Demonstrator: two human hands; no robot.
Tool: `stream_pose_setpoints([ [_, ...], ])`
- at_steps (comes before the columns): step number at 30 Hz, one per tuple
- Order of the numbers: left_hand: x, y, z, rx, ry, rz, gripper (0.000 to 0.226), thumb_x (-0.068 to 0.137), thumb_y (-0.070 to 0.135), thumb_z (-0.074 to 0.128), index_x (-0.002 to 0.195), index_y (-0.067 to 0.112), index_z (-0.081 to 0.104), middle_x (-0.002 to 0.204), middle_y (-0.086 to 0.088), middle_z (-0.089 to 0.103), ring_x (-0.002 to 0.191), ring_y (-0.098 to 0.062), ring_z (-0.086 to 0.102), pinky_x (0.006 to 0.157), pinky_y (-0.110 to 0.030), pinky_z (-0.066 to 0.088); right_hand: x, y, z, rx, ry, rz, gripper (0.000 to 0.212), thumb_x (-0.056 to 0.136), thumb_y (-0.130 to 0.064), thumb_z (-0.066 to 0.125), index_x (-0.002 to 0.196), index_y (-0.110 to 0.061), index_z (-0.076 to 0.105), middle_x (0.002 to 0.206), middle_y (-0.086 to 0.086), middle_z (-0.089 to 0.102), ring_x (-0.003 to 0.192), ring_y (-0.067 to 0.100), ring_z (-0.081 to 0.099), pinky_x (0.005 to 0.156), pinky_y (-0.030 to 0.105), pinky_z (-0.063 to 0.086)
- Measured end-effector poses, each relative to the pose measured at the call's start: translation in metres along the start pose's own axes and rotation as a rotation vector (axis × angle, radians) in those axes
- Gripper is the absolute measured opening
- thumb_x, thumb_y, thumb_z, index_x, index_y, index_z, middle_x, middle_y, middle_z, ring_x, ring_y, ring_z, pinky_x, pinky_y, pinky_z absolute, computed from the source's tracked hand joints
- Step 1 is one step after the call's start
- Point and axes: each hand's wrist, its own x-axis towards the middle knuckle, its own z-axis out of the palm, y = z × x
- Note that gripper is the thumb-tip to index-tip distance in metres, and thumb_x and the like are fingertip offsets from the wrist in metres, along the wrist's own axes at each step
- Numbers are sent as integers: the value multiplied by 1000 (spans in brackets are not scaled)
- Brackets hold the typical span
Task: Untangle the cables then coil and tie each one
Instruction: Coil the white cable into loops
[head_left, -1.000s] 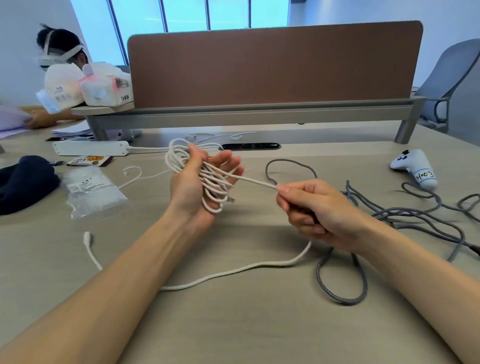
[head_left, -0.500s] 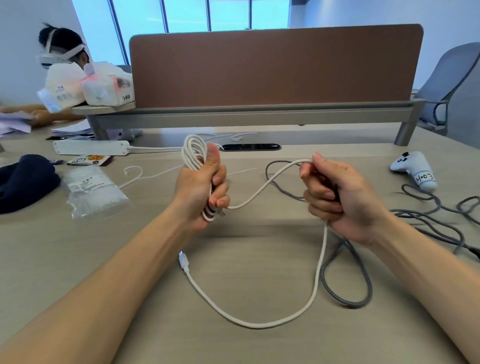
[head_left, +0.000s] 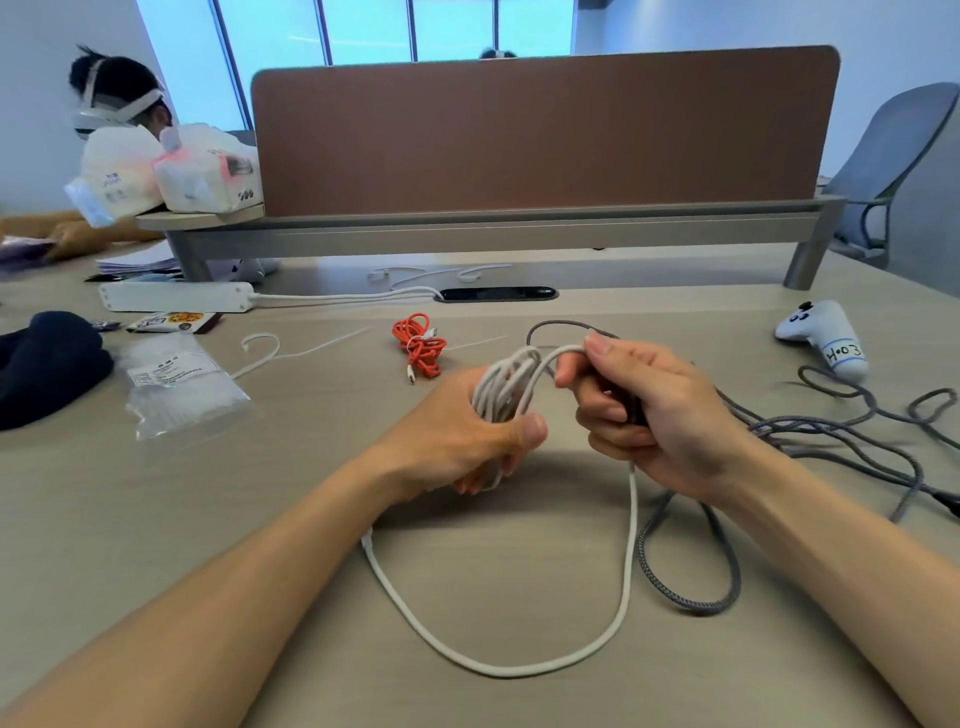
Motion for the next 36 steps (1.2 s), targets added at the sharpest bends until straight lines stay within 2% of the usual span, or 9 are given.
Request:
stream_pose_setpoints([
  [2, 0, -1, 2, 49, -46, 28, 34, 83, 34, 72, 72, 12, 48, 46, -2, 50, 31, -17, 41, 33, -23, 37, 0, 1, 1, -3, -12, 11, 35, 92, -36, 42, 75, -16, 64, 51, -3, 33, 38, 6, 17, 38, 18, 12],
  [6, 3, -1, 0, 167, 17, 62, 47, 90, 48, 58, 70, 6, 49, 46, -2, 50, 38, -20, 44, 42, -32, 43, 0, 1, 1, -6, -32, 21, 33, 93, -37, 41, 74, -14, 57, 53, -2, 32, 39, 6, 19, 38, 18, 14],
  [9, 2, -2, 1, 11, 17, 40, 50, 90, 45, 52, 73, -1, 45, 44, -3, 45, 40, -23, 47, 59, -48, 54, 0, 1, 0, -17, -23, 33, 31, 93, -36, 44, 72, -15, 54, 55, -1, 31, 39, 7, 19, 38, 18, 14],
  [12, 3, 2, 5, -264, 95, -16, 41, 85, 44, 51, 69, 7, 42, 45, -3, 36, 34, -18, 43, 49, -34, 53, 0, 0, 0, -8, 13, 41, 32, 94, -36, 46, 70, -16, 52, 55, -1, 29, 37, 6, 19, 37, 16, 13],
  [16, 6, 5, 0, -335, 253, -14, 37, 92, 41, 45, 68, 13, 40, 44, 1, 30, 31, -14, 34, 38, -23, 40, 0, -1, -2, -71, 65, 76, 32, 90, -37, 46, 68, -15, 51, 53, -2, 29, 36, 7, 19, 39, 19, 11],
  [22, 8, 1, 12, -334, 230, 53, 27, 85, 45, 53, 87, 18, 57, 45, -1, 29, 29, -15, 32, 38, -22, 38, 2, 7, 5, -181, 57, 99, 33, 92, -36, 42, 70, -12, 48, 50, 0, 28, 36, 7, 19, 37, 18, 11],
  [25, 7, 2, 18, -325, 202, 78, 23, 82, 45, 60, 89, 24, 65, 44, -2, 32, 30, -17, 33, 39, -24, 40, 1, 10, 8, -262, 47, 105, 35, 98, -33, 38, 72, -11, 48, 49, 0, 30, 38, 9, 20, 35, 18, 15],
  [29, 5, 6, 23, -335, 199, 88, 12, 84, 31, 63, 83, 20, 66, 42, -1, 38, 31, -17, 35, 38, -25, 41, 1, 13, 12, -276, 50, 101, 34, 88, -39, 42, 73, -10, 49, 49, 2, 29, 39, 9, 19, 35, 19, 14],
  [36, 11, 4, 22, -370, 412, 101, 22, 88, 30, 63, 77, 11, 61, 46, -6, 51, 41, -24, 46, 43, -27, 39, 2, 16, 17, -347, 19, 105, 36, 97, -31, 39, 72, -10, 53, 47, 0, 30, 40, 10, 19, 35, 17, 15],
])
